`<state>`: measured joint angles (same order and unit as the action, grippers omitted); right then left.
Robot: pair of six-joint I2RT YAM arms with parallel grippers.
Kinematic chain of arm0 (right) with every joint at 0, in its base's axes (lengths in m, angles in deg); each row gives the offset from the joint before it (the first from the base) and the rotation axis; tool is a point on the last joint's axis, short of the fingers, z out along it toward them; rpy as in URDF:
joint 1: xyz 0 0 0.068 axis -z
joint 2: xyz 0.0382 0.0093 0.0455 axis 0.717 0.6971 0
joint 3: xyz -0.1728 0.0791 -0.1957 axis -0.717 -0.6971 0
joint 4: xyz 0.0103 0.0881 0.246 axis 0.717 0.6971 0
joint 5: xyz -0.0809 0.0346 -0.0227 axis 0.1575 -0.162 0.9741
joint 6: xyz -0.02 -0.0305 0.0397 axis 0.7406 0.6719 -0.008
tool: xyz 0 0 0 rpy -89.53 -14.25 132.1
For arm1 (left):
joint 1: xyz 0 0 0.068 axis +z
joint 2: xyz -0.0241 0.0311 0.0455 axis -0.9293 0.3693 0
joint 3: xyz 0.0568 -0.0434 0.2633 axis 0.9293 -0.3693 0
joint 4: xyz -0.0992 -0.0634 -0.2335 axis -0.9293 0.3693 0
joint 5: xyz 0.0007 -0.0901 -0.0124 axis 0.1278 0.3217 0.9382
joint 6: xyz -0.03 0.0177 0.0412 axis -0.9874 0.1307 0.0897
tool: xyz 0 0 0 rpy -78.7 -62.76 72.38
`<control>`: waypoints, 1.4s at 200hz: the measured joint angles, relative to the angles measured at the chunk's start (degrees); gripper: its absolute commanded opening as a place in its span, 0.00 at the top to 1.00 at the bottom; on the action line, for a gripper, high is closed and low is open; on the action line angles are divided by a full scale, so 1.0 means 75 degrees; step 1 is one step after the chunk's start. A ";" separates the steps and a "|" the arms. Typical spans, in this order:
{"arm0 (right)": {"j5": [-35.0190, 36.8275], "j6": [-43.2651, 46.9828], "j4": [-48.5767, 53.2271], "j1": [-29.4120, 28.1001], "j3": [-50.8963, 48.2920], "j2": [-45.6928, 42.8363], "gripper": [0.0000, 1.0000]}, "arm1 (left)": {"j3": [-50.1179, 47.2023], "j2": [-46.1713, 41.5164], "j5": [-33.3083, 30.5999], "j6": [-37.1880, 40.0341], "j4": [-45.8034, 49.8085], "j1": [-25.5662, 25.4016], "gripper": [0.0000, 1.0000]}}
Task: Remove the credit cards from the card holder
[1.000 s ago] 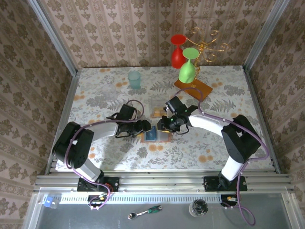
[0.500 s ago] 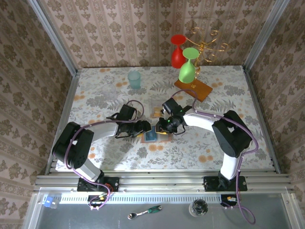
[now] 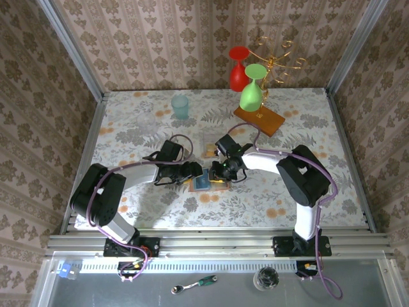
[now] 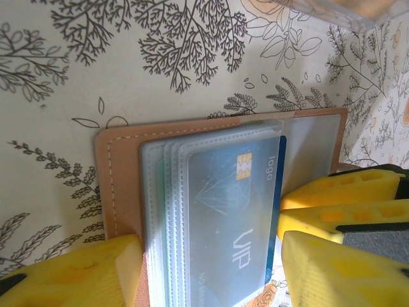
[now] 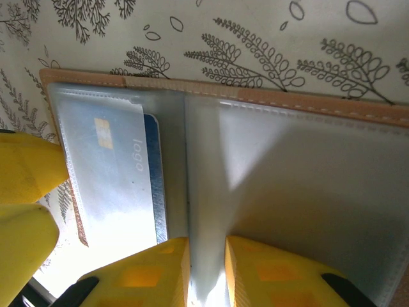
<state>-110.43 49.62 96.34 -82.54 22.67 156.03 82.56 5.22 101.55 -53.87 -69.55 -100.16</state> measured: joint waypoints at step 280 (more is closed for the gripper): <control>0.1020 0.0254 0.1174 -0.0236 -0.0140 -0.1043 0.70 | -0.0055 -0.0504 -0.0149 0.0061 0.0603 -0.0050 0.39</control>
<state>-102.78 51.52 105.15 -84.31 21.62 148.21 82.14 1.43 100.43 -53.41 -65.02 -100.54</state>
